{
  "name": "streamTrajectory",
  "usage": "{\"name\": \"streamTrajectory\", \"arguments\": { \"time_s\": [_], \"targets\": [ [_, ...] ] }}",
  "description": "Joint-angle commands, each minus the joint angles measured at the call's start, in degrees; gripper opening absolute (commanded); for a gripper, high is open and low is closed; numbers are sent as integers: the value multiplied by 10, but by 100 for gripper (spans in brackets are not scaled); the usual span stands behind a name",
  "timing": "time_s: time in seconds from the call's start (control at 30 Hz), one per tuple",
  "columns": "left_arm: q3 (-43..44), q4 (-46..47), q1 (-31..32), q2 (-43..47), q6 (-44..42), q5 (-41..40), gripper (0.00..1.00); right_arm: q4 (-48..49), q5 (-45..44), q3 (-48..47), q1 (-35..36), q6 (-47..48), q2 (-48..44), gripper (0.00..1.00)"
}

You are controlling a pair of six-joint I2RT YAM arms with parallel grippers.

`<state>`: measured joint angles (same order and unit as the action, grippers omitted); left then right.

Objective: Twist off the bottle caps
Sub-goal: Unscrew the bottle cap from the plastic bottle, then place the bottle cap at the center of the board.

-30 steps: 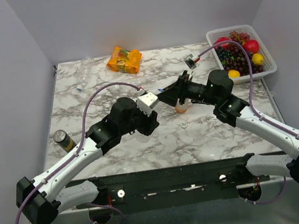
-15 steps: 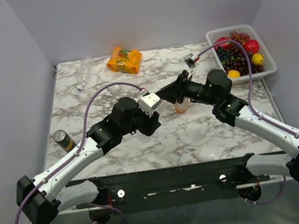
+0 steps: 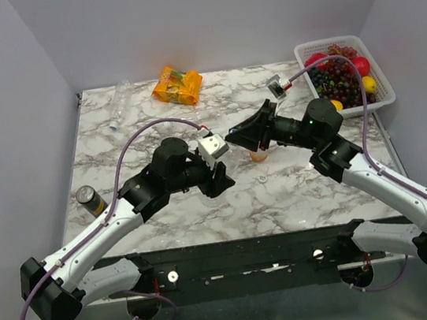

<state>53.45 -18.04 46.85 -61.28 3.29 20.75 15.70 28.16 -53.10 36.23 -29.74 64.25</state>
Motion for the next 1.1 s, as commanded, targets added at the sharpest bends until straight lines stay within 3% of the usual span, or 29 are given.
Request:
{"name": "streamTrajectory", "arguments": {
  "time_s": [0.0, 0.17, 0.37, 0.8, 0.87, 0.97, 1.0, 1.07],
  "targets": [
    [-14, 51, -1, 19, -7, 193, 38, 65, 140, -2, -30, 9, -3, 20],
    [-17, 73, -15, 12, 14, 243, 38, 144, 263, 6, -52, -32, 0, 20],
    [-25, 100, -28, 9, 34, 283, 38, 202, 315, 7, -69, -76, -13, 21],
    [-27, 95, -27, 10, 27, 274, 38, 209, 305, -3, -124, -103, -36, 21],
    [-23, 85, -28, 13, 23, 252, 38, 194, 294, -6, -133, -99, -44, 21],
    [-17, 60, -28, 23, 9, 177, 38, 64, 228, -31, -149, -32, -72, 21],
    [-16, 57, -28, 26, 8, 153, 38, -43, 147, -59, -149, 34, -90, 21],
    [-18, 50, -27, 40, 8, 83, 38, -122, 59, -80, -150, 82, -105, 22]
  ]
}}
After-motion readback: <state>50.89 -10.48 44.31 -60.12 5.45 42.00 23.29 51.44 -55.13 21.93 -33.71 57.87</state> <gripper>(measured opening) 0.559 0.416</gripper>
